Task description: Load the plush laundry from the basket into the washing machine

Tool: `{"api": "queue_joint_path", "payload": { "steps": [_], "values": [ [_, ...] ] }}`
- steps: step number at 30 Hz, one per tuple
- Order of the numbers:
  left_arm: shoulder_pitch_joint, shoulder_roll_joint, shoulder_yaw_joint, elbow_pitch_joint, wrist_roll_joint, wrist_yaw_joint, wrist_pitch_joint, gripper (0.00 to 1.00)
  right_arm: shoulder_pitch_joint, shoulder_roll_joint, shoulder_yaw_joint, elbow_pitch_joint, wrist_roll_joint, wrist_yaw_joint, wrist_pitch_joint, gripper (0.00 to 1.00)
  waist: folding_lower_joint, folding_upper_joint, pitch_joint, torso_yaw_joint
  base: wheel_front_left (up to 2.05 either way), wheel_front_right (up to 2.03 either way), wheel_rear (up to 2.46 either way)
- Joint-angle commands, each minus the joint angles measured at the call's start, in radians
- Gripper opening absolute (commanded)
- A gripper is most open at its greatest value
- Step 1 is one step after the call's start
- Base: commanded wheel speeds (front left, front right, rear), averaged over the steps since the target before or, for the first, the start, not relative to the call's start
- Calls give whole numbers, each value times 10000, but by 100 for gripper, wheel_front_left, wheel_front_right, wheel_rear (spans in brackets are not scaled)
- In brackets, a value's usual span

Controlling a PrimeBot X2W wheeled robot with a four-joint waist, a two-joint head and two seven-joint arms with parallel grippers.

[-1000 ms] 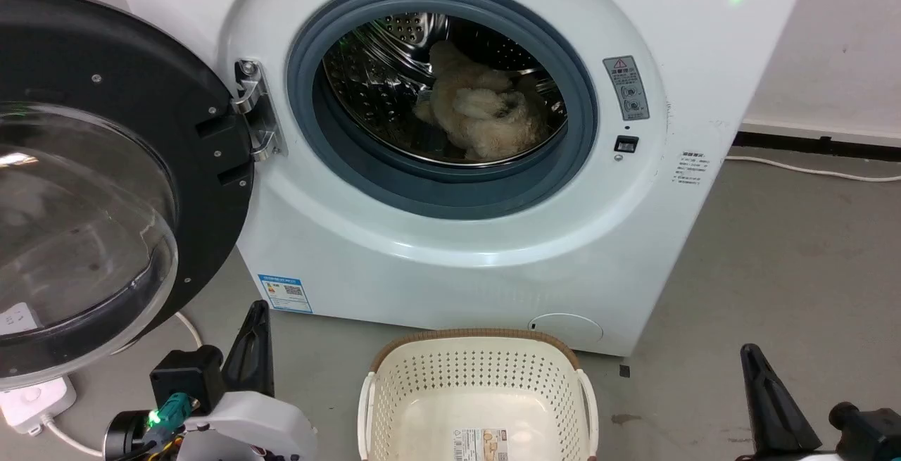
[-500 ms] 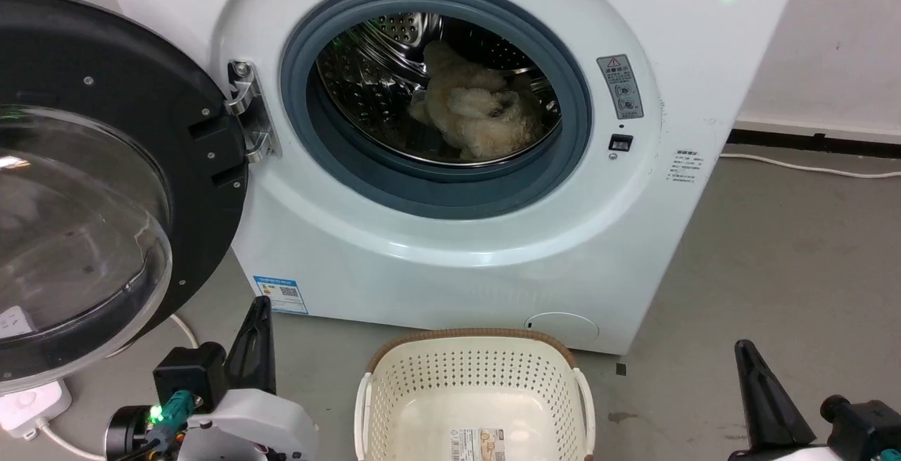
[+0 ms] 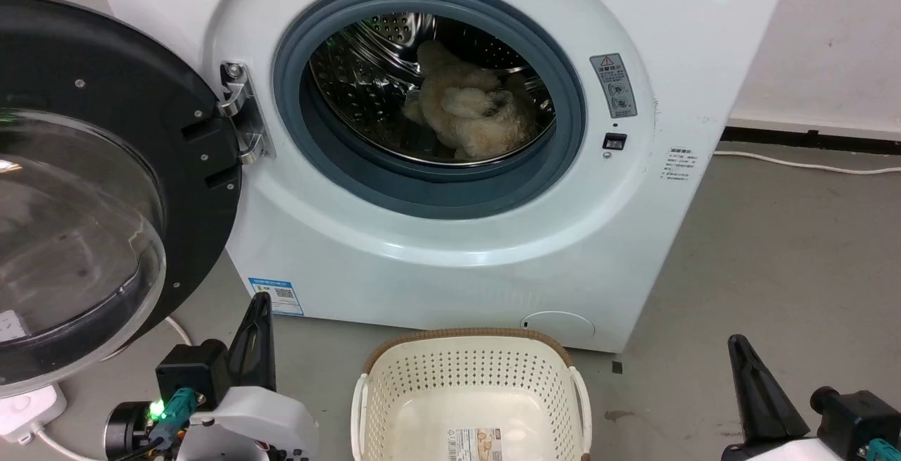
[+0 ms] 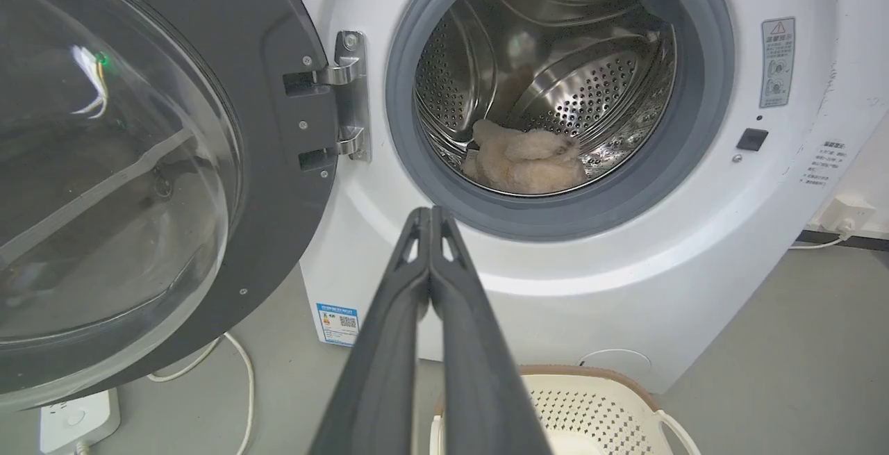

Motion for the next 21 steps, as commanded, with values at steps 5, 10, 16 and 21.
{"api": "queue_joint_path", "payload": {
  "steps": [5,10,16,21],
  "values": [
    [97,-149,203,35,281,-186,68,0,-268,-7,55,63,-169,3,90,0,-1,0,4,-35,0,0,0],
    [107,-261,323,44,457,-305,104,0,-338,-8,79,96,-257,3,143,0,-1,0,7,-70,0,0,0],
    [119,-394,466,54,668,-446,146,0,-421,-9,108,135,-362,4,206,0,-1,0,11,-110,0,0,0],
    [128,-506,585,62,844,-565,181,0,-492,-9,133,168,-450,4,259,0,-1,0,14,-145,0,0,0]
  ]
}}
